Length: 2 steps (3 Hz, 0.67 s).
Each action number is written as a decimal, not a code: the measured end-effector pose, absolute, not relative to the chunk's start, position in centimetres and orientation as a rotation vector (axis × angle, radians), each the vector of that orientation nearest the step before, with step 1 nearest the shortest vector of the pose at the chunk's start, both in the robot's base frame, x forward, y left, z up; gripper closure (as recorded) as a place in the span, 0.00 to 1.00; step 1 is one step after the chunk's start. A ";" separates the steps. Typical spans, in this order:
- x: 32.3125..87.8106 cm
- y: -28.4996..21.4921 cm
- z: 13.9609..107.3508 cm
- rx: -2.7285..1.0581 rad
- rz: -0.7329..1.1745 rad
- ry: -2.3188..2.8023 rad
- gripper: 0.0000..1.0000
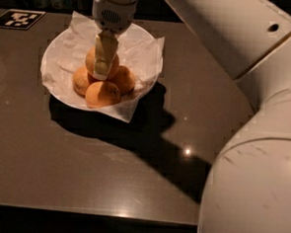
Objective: Pick orange from white bowl
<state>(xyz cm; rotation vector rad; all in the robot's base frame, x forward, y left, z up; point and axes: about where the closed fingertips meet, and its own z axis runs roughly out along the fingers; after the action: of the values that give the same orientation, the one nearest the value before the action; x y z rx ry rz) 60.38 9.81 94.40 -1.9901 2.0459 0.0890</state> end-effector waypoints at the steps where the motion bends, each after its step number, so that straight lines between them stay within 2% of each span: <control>1: 61.0 10.4 93.8 -2.017 0.091 2.042 0.18; 2: 61.5 10.2 92.7 -2.032 0.096 2.062 0.21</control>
Offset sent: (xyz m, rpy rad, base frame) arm 0.0065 -0.0120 -0.0297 -0.0842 0.0909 0.0137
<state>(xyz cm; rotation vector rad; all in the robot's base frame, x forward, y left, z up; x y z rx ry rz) 61.50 10.20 92.67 -2.0320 2.0615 0.0962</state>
